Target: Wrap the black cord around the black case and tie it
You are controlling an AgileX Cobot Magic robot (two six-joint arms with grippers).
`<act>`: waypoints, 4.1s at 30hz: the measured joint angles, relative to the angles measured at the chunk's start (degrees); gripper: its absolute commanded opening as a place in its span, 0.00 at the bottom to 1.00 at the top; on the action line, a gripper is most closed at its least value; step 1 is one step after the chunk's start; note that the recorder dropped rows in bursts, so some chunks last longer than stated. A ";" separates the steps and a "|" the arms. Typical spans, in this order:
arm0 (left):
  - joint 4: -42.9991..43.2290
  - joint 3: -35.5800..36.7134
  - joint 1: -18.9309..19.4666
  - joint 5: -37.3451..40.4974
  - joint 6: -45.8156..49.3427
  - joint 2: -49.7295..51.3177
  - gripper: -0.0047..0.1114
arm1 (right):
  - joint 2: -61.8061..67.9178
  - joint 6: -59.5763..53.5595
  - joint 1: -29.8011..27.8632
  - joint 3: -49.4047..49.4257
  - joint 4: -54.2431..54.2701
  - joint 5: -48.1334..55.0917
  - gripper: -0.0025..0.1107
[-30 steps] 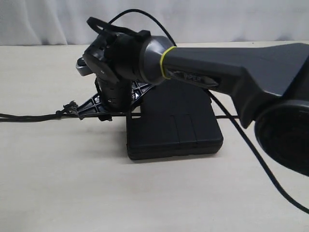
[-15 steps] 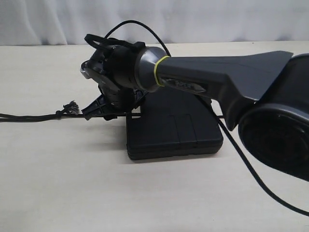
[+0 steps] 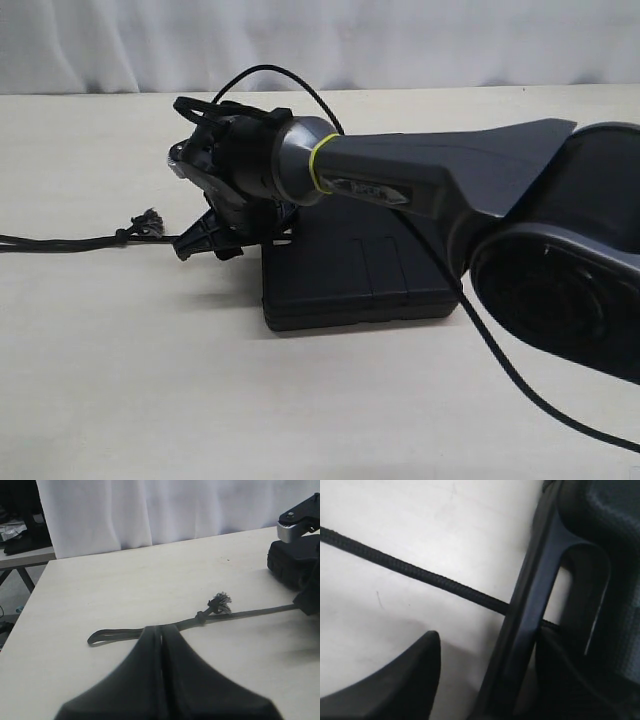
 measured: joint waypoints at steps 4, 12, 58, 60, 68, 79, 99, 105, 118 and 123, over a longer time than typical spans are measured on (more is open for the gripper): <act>0.00 0.00 0.00 0.00 0.00 0.00 0.04 | 0.00 0.11 -0.11 0.00 -0.86 0.28 0.31; 0.00 0.00 0.00 0.00 0.00 0.00 0.04 | 0.00 0.91 -0.35 0.00 -1.28 1.27 0.15; 0.00 0.00 0.00 0.00 0.00 0.00 0.04 | -23.66 -28.89 -20.25 1.03 40.21 17.12 0.06; 0.00 0.00 0.00 0.00 0.00 0.00 0.04 | -24.44 -31.02 -21.89 1.90 44.99 17.12 0.06; 0.00 0.00 0.00 0.00 0.00 0.00 0.04 | -25.29 -37.22 -26.32 9.94 54.79 11.81 0.06; 0.00 0.00 0.00 0.00 0.00 0.00 0.04 | -27.97 -36.40 -15.09 13.33 31.69 2.44 0.15; 0.00 0.00 0.00 0.00 0.00 0.00 0.04 | -11.80 3.59 26.65 13.33 -19.73 12.11 0.54; 0.00 0.00 0.00 0.00 0.00 0.00 0.04 | -5.18 5.31 26.65 9.67 -22.42 15.37 0.54; 0.00 0.00 0.00 0.00 0.00 0.00 0.04 | 1.34 5.57 25.43 5.49 -24.33 16.45 0.53; 0.00 0.00 0.00 0.00 0.00 0.00 0.04 | 1.60 6.17 23.44 5.16 -24.71 16.67 0.53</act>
